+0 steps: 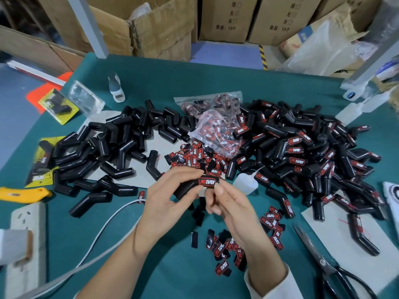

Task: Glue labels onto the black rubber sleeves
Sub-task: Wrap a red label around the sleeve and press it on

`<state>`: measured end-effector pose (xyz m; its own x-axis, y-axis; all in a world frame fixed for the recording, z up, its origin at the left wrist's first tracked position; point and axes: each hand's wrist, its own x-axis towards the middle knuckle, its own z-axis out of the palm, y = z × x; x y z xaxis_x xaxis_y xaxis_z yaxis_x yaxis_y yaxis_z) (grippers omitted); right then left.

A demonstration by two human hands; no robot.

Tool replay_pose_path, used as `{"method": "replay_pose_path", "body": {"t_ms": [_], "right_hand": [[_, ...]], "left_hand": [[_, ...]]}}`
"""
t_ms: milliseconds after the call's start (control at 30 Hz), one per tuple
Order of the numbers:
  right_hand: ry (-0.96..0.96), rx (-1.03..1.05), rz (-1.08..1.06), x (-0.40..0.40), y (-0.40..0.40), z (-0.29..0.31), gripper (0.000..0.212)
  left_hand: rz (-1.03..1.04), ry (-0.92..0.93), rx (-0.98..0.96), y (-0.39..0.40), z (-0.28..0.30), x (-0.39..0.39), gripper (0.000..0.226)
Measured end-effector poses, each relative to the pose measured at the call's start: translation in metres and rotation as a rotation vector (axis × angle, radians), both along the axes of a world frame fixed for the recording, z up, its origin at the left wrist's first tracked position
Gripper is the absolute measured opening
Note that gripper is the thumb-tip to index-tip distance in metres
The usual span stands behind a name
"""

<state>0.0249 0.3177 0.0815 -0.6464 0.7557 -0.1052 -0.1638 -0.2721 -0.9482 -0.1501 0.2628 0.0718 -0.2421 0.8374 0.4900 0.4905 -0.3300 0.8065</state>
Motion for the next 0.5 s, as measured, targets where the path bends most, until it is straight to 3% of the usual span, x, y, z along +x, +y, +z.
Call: {"method": "replay_pose_path", "body": {"t_ms": [133, 233, 500], "right_hand": [[0.018, -0.024, -0.015, -0.001, -0.0013, 0.0031, 0.032], [0.029, -0.046, -0.039, -0.0025, -0.0026, 0.0027, 0.031], [0.005, 0.028, -0.047, -0.0015, -0.0035, 0.0072, 0.035]], "left_hand": [[0.011, -0.04, -0.107, -0.0002, 0.0004, -0.005, 0.033], [-0.058, 0.019, -0.092, 0.0021, -0.0021, -0.0081, 0.031], [-0.068, -0.043, -0.121, 0.0025, 0.0026, -0.0076, 0.03]]}}
